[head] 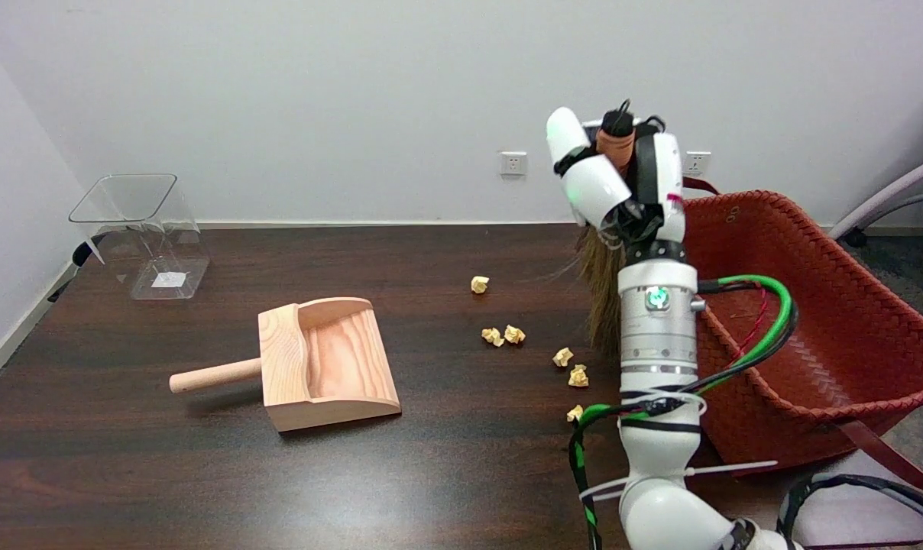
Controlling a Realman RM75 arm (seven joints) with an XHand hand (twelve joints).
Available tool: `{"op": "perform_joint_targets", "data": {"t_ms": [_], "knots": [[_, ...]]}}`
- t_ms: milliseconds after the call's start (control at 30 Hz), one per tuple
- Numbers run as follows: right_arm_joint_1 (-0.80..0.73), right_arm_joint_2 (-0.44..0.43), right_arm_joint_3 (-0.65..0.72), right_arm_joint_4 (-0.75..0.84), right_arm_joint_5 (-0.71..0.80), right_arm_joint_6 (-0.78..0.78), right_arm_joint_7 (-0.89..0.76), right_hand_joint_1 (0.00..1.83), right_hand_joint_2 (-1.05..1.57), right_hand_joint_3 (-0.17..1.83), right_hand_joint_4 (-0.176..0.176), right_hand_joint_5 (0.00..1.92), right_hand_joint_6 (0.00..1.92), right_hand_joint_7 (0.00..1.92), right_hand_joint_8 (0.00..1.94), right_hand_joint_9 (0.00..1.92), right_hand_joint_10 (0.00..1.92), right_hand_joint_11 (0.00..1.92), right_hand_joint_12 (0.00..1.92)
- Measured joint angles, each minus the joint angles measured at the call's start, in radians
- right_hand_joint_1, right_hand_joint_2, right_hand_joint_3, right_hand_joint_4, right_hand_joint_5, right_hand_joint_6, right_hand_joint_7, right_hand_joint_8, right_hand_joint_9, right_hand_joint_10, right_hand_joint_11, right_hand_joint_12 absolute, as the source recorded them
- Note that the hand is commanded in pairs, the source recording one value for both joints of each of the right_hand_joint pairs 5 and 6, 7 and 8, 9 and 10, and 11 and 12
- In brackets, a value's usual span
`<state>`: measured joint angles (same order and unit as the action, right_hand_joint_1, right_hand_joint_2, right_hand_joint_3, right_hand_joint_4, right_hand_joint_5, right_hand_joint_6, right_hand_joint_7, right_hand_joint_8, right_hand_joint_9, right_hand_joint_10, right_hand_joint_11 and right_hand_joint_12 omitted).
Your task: Sweep the paper balls into the dustpan.
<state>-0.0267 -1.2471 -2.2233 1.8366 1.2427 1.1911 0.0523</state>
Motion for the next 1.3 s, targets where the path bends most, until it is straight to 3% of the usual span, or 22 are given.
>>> {"op": "perform_joint_targets", "data": {"t_ms": [1300], "knots": [[0.012, -0.020, 0.004, -0.405, 0.032, 0.017, 0.140, 0.81, 1.57, 0.49, 0.000, 1.92, 1.92, 1.92, 1.92, 1.92, 1.92, 1.92, 1.92]]}}
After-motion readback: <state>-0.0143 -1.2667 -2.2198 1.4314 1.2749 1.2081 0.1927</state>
